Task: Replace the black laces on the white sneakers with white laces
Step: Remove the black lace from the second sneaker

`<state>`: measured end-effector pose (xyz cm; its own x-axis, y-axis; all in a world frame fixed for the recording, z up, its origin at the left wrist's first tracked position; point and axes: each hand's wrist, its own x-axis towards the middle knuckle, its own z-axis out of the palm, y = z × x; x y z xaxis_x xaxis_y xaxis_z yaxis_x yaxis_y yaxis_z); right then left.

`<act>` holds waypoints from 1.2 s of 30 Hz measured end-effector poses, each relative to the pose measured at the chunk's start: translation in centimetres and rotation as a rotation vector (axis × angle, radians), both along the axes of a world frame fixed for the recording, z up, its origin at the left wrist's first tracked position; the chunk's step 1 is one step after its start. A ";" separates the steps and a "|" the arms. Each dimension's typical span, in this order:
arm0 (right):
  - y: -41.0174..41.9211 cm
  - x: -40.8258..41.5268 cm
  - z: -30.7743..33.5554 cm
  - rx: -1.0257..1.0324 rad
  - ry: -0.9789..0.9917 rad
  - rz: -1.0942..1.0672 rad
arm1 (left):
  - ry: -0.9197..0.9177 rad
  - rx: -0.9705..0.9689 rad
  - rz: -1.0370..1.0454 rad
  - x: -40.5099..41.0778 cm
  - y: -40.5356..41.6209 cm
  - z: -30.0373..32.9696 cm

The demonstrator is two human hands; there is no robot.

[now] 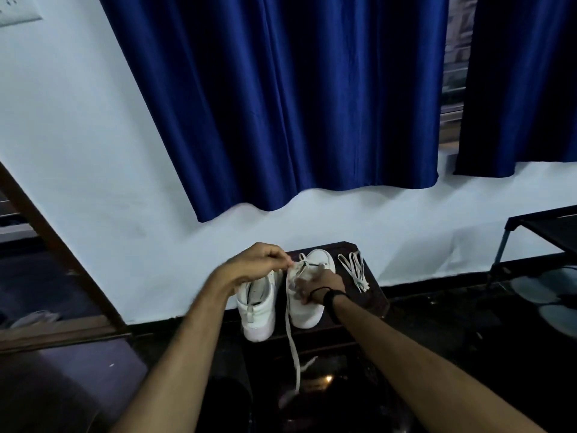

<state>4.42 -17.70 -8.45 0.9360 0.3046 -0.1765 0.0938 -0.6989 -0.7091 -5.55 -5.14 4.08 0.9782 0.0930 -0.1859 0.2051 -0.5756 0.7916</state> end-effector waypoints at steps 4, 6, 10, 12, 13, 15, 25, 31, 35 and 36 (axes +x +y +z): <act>-0.6 0.3 -0.8 -0.023 -0.076 -0.037 | -0.089 0.074 0.311 3.3 0.8 -4.2; -1.0 1.8 -1.6 -0.016 -0.066 -0.018 | -0.044 0.207 0.345 4.6 0.9 -6.1; -2.1 3.2 -1.7 0.031 -0.095 -0.022 | -0.048 0.422 0.312 6.5 -0.5 -9.2; -2.3 3.0 -1.9 0.074 -0.105 -0.028 | -0.099 0.503 0.286 8.0 -1.0 -10.1; -2.4 3.0 -2.1 0.099 -0.109 -0.039 | -0.110 0.533 0.275 8.8 -1.0 -10.3; -2.4 3.0 -2.7 0.156 -0.115 -0.047 | -0.111 0.588 0.258 10.5 -1.2 -10.2; -2.0 3.6 -3.9 0.214 -0.086 -0.078 | -0.118 0.707 0.308 13.7 -1.8 -10.3; -2.0 3.4 -4.2 0.232 -0.071 -0.096 | 0.003 0.366 0.262 14.4 -0.9 -8.5; -2.0 3.2 -4.0 0.218 -0.078 -0.114 | 0.102 0.662 0.298 13.9 -0.7 -9.5; -2.0 3.2 -4.1 0.220 -0.083 -0.120 | 0.111 0.683 0.313 13.6 -0.8 -10.1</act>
<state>7.58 -19.67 -12.51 0.9762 0.2133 -0.0397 0.0836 -0.5385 -0.8385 8.07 -5.94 -5.97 0.8661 0.4928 -0.0831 0.4971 -0.8323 0.2451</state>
